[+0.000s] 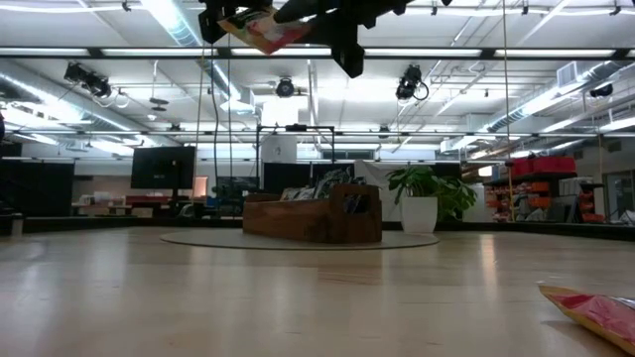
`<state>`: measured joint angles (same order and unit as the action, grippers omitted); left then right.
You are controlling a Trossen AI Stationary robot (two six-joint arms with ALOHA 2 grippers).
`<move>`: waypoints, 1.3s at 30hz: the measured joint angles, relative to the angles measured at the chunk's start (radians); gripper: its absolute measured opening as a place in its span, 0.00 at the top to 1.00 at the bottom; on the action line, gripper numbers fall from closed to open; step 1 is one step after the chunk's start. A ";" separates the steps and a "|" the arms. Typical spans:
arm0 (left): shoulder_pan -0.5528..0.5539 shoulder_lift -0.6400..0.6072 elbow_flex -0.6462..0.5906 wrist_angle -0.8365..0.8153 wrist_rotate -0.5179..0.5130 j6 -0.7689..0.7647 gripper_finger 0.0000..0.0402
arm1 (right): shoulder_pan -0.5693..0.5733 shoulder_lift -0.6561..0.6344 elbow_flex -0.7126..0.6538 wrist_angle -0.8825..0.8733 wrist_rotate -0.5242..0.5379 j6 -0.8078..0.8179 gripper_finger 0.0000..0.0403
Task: Pick & Place Tea
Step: Put the yellow tea bag into the left section of the wooden organizer
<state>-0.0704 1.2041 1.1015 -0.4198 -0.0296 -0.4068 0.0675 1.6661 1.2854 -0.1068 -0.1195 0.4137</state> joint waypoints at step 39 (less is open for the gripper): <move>0.042 -0.190 -0.001 0.300 -0.177 -0.011 0.49 | -0.016 -0.340 0.002 0.002 0.290 -0.079 1.00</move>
<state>-0.0288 1.0139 1.1007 -0.1197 -0.2066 -0.4179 0.0510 1.3258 1.2873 -0.1049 0.1706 0.3350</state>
